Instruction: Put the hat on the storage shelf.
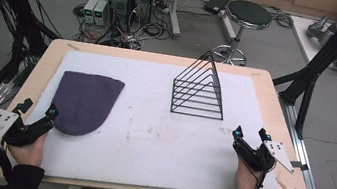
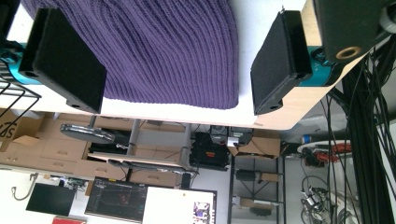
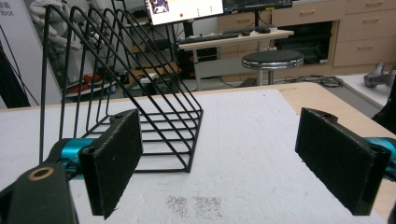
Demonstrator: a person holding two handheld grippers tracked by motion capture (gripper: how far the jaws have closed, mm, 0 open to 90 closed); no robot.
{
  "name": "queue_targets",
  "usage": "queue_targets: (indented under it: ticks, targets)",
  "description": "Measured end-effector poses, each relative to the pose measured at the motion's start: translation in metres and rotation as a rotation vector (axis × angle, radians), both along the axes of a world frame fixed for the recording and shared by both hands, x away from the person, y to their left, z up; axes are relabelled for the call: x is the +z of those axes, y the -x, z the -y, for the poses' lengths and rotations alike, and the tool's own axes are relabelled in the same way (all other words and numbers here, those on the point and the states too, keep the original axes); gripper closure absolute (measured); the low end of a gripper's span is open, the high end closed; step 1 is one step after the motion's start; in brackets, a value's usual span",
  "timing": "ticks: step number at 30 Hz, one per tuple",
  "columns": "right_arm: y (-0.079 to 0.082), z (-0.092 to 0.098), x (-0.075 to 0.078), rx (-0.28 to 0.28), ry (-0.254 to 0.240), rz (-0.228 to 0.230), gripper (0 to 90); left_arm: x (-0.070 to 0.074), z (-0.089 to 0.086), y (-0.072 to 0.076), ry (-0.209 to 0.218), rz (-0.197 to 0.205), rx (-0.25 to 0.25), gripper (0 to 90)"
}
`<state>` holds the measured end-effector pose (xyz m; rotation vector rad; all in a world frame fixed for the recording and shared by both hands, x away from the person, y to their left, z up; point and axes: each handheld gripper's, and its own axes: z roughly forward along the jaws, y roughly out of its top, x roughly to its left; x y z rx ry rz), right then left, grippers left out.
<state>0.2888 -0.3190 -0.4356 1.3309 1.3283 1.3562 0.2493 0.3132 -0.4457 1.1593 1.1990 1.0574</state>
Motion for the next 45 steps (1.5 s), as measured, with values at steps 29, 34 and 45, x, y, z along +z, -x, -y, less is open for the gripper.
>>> queue_targets:
  ticks: [29,34,45]
  targets:
    - [-0.0009,0.0004,-0.0008,0.005,-0.013,-0.012,14.1,-0.0006,0.0,-0.0002,0.003,-0.003,-0.012,18.8]
    - [-0.0013,0.0005,-0.0009,0.006,-0.013,-0.011,14.2,-0.0004,-0.0006,-0.0002,0.003,-0.003,-0.01,18.8]
    - [-0.0043,-0.0025,-0.0017,0.026,-0.007,-0.016,14.2,0.0012,-0.0011,0.0006,-0.022,-0.001,-0.017,18.8]
